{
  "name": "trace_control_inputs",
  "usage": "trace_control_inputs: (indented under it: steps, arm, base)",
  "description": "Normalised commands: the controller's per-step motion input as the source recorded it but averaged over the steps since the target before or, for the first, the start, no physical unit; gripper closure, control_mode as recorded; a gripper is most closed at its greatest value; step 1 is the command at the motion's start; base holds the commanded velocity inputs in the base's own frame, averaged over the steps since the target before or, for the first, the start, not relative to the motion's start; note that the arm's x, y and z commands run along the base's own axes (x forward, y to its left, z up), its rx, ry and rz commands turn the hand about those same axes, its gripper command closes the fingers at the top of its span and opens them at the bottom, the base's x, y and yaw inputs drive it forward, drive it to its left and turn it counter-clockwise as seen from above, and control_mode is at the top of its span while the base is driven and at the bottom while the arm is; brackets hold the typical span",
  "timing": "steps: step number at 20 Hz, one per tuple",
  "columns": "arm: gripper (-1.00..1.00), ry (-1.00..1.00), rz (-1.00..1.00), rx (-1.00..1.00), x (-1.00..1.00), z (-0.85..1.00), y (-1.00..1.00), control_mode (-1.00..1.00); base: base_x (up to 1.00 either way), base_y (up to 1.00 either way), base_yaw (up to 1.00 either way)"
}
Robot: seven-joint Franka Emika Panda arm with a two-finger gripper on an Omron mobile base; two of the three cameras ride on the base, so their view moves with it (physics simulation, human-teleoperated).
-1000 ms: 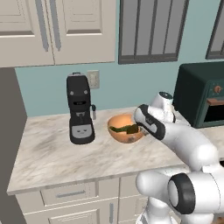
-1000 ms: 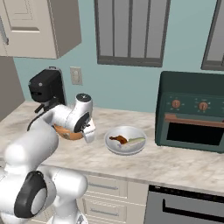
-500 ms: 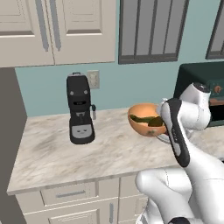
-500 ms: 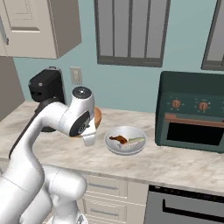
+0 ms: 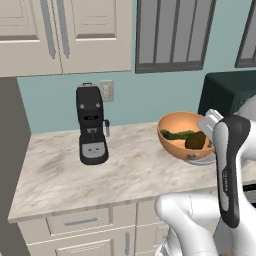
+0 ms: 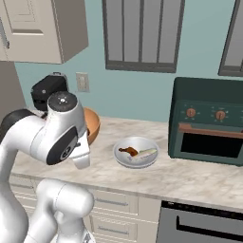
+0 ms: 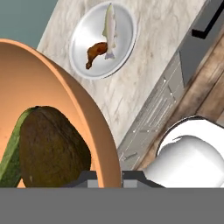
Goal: Place the bowl with the squash and avocado on the second highest shelf of the fridge. Place the bowl with the chicken drumstick and fish on the top shelf of the fridge.
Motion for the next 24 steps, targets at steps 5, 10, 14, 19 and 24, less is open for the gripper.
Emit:
trace_control_inputs:
  steps: [5,10,14,19,24]
  arm:
    - [1.0,-0.04,0.0,-0.01,-0.11,0.03,0.03,1.0]
    - [1.0,0.0,0.0,0.0,0.0,0.0,0.0,1.0]
    - [1.0,0.0,0.0,0.0,0.0,0.0,0.0,1.0]
    - [1.0,0.0,0.0,0.0,0.0,0.0,0.0,1.0]
    - [1.0,0.0,0.0,0.0,0.0,0.0,0.0,1.0]
  base:
    - [0.0,0.0,0.0]
    - [-0.79,0.0,0.16]
    - [-1.0,0.13,0.36]
    - [-1.0,0.37,0.49]
    - [-1.0,0.5,0.51]
